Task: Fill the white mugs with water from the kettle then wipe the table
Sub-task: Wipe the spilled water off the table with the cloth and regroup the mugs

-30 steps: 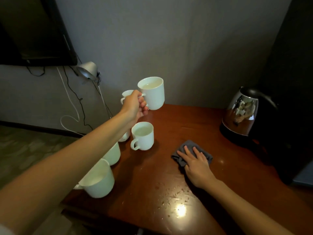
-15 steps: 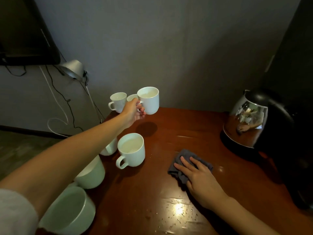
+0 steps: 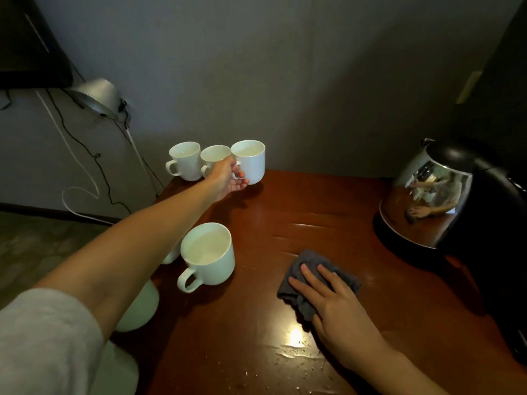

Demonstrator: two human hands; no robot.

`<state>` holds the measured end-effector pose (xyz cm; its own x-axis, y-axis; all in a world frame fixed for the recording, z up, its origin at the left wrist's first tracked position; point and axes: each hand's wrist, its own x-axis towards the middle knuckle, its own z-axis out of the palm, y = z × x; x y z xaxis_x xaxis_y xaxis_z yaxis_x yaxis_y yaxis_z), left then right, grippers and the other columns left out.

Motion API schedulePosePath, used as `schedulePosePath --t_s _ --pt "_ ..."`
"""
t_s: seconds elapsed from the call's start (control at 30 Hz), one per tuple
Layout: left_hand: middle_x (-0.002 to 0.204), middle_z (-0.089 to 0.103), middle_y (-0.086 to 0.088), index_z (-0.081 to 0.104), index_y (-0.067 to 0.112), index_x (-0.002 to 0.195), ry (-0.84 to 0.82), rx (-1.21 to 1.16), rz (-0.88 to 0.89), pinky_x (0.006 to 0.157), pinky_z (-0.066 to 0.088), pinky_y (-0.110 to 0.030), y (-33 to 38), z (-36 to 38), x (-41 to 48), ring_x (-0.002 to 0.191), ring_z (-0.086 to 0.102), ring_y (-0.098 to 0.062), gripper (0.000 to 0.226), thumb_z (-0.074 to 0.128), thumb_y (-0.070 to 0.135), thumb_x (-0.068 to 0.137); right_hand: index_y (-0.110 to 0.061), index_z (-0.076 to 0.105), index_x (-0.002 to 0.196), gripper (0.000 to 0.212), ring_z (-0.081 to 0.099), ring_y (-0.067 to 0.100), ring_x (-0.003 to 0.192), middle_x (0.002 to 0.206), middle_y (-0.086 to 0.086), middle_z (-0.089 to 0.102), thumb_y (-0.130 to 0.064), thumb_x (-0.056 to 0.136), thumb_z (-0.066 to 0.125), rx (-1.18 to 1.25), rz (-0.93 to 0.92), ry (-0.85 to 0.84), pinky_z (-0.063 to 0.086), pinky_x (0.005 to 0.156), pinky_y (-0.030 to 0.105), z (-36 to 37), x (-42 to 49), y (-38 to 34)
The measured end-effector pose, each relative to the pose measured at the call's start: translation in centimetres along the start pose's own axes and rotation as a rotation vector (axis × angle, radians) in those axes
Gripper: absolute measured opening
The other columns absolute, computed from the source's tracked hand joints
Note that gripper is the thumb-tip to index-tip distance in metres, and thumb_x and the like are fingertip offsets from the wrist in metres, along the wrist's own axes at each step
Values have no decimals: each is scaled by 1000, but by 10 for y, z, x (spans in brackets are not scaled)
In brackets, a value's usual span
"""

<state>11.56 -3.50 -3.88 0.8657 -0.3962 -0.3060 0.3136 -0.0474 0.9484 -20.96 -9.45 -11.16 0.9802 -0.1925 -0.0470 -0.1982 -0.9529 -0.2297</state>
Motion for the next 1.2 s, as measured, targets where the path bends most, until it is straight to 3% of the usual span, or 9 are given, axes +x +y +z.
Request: schedulePosePath --t_s 0.07,0.17,0.3,0.57,0.73,0.87,1.0,1.13,1.2 --pt "64 46 -7 37 13 62 3 -9 -6 65 48 -30 -4 2 5 67 54 -23 35 35 20 96 -39 47 133 58 48 24 129 142 -9 46 -37 76 47 -55 22 -17 26 104 36 2 0 -1" --pt "66 47 -7 37 12 62 -1 2 -22 63 48 -30 -9 4 12 67 56 -24 35 33 19 96 -40 56 124 57 60 19 115 130 -12 58 -42 67 54 -119 41 -25 42 95 33 4 0 -1" --pt "72 53 -9 39 10 64 -5 16 -19 64 50 -31 -13 5 19 70 60 -27 34 31 16 97 -40 56 125 56 60 18 115 130 -12 58 -40 71 37 -152 50 -4 44 94 35 3 1 -1" --pt "75 55 -11 43 7 67 -38 11 -14 74 52 -35 -17 6 25 74 61 -28 34 30 15 98 -38 54 127 58 58 20 118 133 -10 56 -40 72 35 -134 69 -28 46 94 42 4 1 0" --pt "75 55 -11 44 6 69 -53 32 -11 79 51 -36 -18 5 26 78 61 -28 34 30 16 98 -38 50 129 57 56 20 121 134 -9 55 -40 74 35 -153 93 -31 20 106 42 6 0 -2" --pt "75 52 -10 42 8 69 -60 106 -27 77 52 -35 -15 3 22 77 63 -28 34 29 17 99 -38 49 130 58 55 21 121 135 -9 55 -40 73 36 -140 84 -17 20 104 41 9 0 -1" --pt "100 55 -19 43 9 71 -89 292 -13 72 54 -29 -8 1 9 77 63 -23 40 28 28 102 -37 50 130 57 55 23 122 136 -9 53 -36 73 45 -107 50 17 33 109 35 5 0 -2" --pt "118 54 -21 44 -3 122 -29 516 76 57 56 -23 0 -5 -13 71 65 -23 43 39 34 100 -39 18 146 62 2 18 145 152 -15 1 -24 92 45 3 -14 50 -10 110 30 -2 0 -2" --pt "120 56 -27 44 -5 124 50 741 180 71 56 -34 7 -15 -29 86 67 -32 48 50 33 95 -39 11 147 61 -7 17 146 154 -14 -4 -22 95 40 27 -15 61 -17 108 27 -5 -3 -4"
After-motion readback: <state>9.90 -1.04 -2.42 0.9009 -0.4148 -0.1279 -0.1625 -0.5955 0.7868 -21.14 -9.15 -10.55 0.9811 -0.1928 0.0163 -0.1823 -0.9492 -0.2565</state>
